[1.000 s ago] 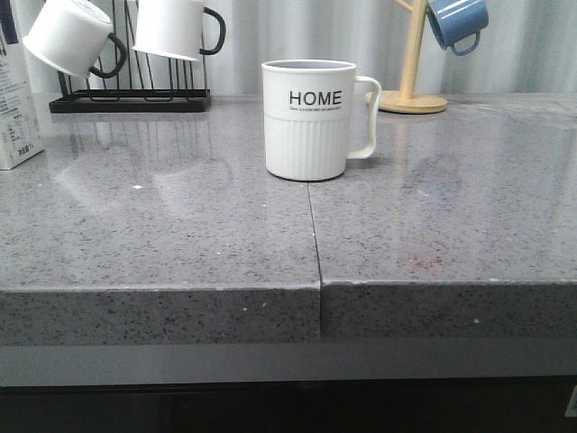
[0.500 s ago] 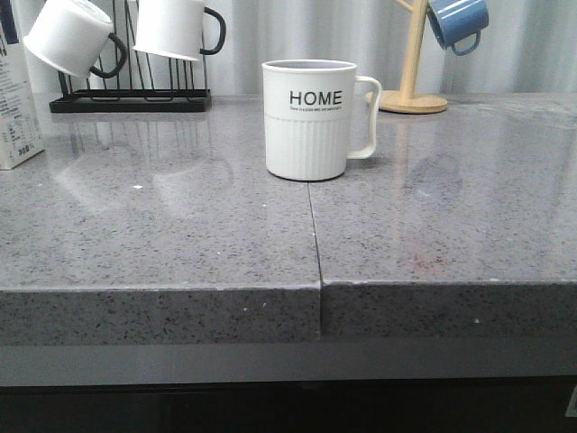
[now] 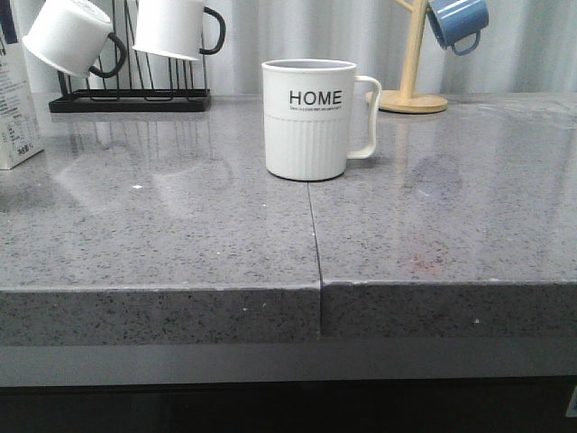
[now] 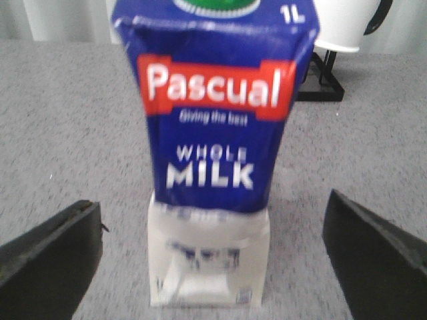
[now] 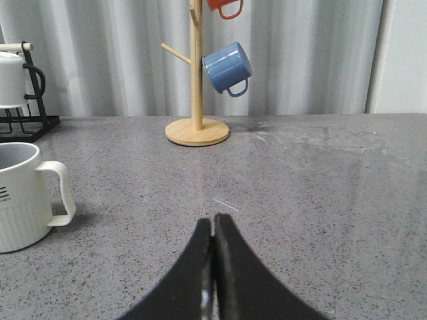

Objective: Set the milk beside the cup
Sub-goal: 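Grasp the milk carton near its green cap with the left gripper, then lift the carton and carry it beside the white mug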

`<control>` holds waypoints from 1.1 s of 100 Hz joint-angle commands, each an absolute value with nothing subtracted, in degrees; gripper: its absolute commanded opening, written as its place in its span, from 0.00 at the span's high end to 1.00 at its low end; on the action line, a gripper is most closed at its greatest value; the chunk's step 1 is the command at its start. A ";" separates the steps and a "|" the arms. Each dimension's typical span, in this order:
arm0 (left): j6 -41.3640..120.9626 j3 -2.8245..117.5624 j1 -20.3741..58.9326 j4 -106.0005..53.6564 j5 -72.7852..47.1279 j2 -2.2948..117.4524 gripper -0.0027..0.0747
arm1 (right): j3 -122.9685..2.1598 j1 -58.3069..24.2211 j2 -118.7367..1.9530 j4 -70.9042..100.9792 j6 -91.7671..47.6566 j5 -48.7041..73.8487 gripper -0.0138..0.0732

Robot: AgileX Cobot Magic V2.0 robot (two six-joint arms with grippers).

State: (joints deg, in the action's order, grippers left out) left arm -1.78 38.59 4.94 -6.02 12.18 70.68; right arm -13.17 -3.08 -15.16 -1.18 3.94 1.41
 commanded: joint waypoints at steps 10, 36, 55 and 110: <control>-2.10 45.79 4.73 -5.68 19.70 75.99 0.13 | -14.82 -2.76 -15.55 -1.50 3.93 -2.74 0.98; -2.10 51.94 3.98 -5.68 21.30 84.56 0.13 | -14.82 -2.76 -15.55 -1.50 3.93 -2.74 0.98; -2.10 52.78 3.89 -5.68 23.73 86.75 0.26 | -14.82 -2.76 -15.55 -1.50 3.93 -2.74 0.98; -2.10 53.01 4.09 -4.26 24.47 80.19 0.81 | -14.82 -2.76 -15.55 -1.50 3.93 -2.74 0.98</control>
State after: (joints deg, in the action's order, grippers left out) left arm -2.01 50.68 4.02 -4.49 16.94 86.06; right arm -13.17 -3.08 -15.16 -1.18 3.94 1.41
